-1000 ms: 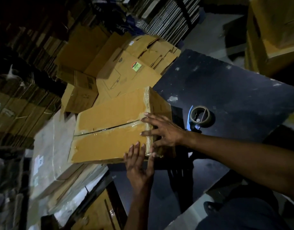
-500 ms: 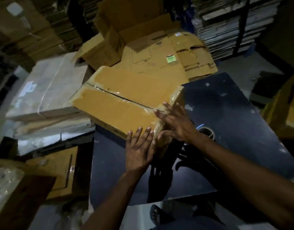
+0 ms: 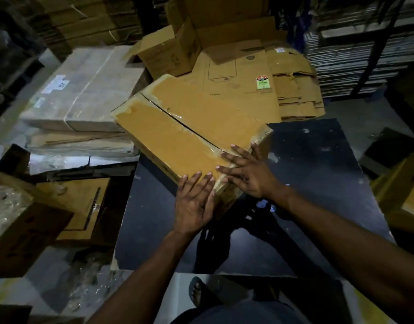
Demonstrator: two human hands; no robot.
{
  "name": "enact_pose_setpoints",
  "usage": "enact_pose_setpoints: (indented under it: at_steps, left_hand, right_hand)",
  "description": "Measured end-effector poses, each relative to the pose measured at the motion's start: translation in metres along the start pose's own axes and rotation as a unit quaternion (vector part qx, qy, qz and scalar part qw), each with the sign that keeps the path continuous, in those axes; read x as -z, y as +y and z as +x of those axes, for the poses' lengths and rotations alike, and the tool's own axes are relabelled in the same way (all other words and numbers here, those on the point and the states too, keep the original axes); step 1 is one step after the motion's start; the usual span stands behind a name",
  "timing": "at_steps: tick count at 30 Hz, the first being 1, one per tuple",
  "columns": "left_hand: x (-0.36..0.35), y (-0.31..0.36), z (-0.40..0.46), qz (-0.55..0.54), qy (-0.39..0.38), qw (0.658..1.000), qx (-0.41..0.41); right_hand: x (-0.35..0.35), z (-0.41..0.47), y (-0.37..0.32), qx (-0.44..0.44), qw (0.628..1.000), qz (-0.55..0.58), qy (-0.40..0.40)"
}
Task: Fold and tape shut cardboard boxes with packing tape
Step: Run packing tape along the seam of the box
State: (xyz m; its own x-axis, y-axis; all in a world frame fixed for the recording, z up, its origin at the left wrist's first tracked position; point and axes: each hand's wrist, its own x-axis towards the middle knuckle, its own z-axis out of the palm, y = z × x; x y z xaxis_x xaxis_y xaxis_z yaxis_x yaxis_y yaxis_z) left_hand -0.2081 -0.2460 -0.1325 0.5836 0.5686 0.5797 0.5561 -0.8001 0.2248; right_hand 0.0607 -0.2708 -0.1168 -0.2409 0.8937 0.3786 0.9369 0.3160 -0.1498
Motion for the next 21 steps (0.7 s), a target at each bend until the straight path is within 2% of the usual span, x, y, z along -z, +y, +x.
enact_pose_setpoints:
  at_steps: [4, 8, 12, 14, 18, 21]
  left_hand:
    - [0.008, 0.013, 0.006, 0.002, -0.044, 0.996, 0.073]
    - [0.012, 0.015, 0.008, 0.036, -0.07, 0.995, 0.063]
    - [0.012, 0.015, 0.008, 0.04, -0.057, 0.995, 0.075]
    - [0.018, 0.013, 0.009, 0.023, -0.05, 0.994, 0.093]
    - [0.048, 0.007, -0.014, 0.019, -0.05, 0.993, 0.108]
    - [0.082, 0.004, -0.037, -0.007, -0.023, 0.977, 0.213]
  right_hand:
    - [0.003, 0.0, -0.002, -0.017, 1.0, 0.014, -0.016]
    - [0.01, -0.001, 0.022, -0.017, 0.999, -0.027, -0.029]
    - [0.01, 0.002, 0.023, -0.019, 0.999, 0.001, -0.032]
    - [0.016, 0.001, 0.003, -0.036, 0.999, 0.006, -0.028]
    - [0.026, -0.009, -0.069, -0.073, 0.991, -0.023, -0.108]
    - [0.036, -0.018, -0.099, -0.062, 0.99, 0.02, -0.125]
